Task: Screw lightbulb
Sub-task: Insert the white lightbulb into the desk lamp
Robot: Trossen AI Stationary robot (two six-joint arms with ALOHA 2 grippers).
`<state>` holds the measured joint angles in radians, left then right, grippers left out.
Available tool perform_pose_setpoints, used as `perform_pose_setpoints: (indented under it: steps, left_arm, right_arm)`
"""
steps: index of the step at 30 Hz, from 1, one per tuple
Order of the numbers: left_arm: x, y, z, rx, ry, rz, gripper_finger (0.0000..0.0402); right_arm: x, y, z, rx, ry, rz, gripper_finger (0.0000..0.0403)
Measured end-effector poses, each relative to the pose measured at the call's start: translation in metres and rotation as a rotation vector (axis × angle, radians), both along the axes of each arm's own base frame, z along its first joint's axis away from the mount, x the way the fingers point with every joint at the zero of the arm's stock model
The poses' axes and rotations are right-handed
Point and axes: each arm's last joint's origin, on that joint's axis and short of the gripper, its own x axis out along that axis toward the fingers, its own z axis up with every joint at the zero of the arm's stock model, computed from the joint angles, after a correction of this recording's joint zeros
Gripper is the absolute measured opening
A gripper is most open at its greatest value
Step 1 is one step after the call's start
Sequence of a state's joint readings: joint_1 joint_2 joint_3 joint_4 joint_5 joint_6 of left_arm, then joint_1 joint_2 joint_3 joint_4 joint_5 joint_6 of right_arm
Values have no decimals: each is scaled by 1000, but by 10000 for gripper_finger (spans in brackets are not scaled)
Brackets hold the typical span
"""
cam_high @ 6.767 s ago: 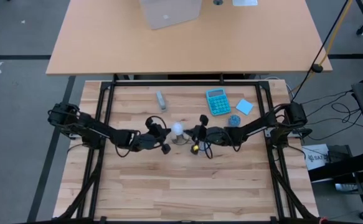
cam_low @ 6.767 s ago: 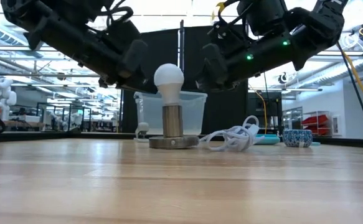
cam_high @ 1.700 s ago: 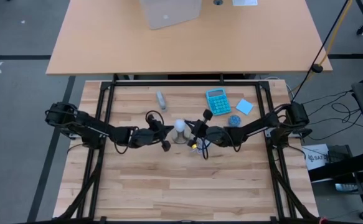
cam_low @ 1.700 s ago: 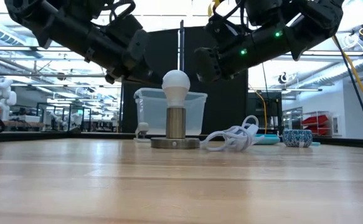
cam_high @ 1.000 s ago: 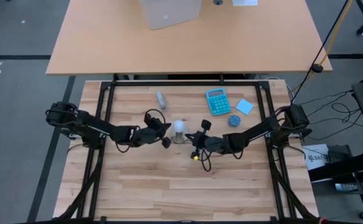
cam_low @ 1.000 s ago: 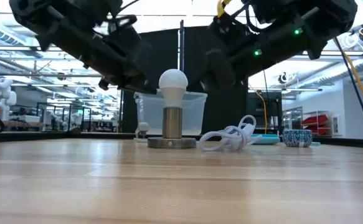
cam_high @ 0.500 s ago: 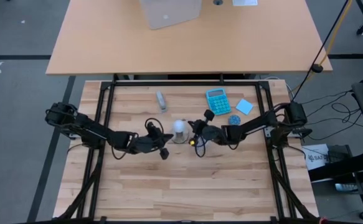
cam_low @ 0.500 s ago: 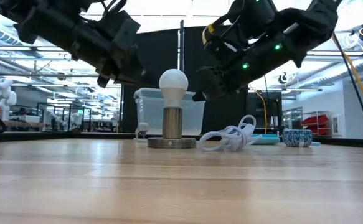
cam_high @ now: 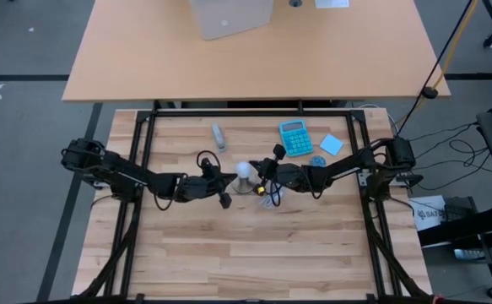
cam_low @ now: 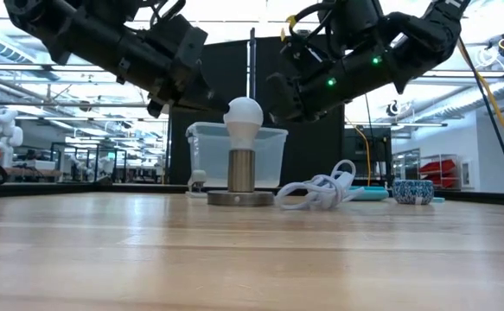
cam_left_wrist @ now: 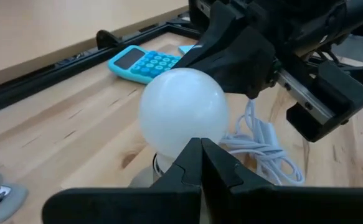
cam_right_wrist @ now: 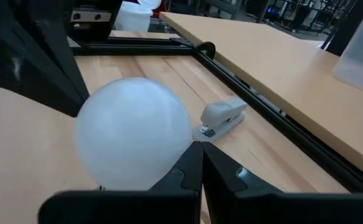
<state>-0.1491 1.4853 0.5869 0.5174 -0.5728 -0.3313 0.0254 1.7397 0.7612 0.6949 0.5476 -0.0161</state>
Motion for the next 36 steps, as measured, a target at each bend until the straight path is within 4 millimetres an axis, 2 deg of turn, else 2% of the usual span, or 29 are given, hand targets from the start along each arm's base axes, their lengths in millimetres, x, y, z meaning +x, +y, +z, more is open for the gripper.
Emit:
perform_pose_setpoints:
  steps: [9, 14, 18, 24, 29, 36]
  left_arm:
    - [-2, 1, -4, 16, 43, 42, 0]
    - [-4, 9, -7, 7, 66, 128, 0]
    - [-8, 17, -13, -1, 98, 214, 0]
    - [-8, 21, -14, 2, 113, 229, 0]
    - [-7, 16, -13, -4, 99, 202, 0]
    - [-9, -4, -3, -16, 50, 111, 0]
  right_arm:
    - [-1, 11, -2, -12, 31, 15, 0]
    - [-3, 21, -3, -3, 45, 40, 0]
    - [-5, 34, -10, 7, 110, 135, 0]
    - [-8, 42, -14, 7, 153, 136, 0]
    - [-9, 39, -15, 26, 154, 96, 0]
    - [-8, 26, -14, 1, 144, 3, 0]
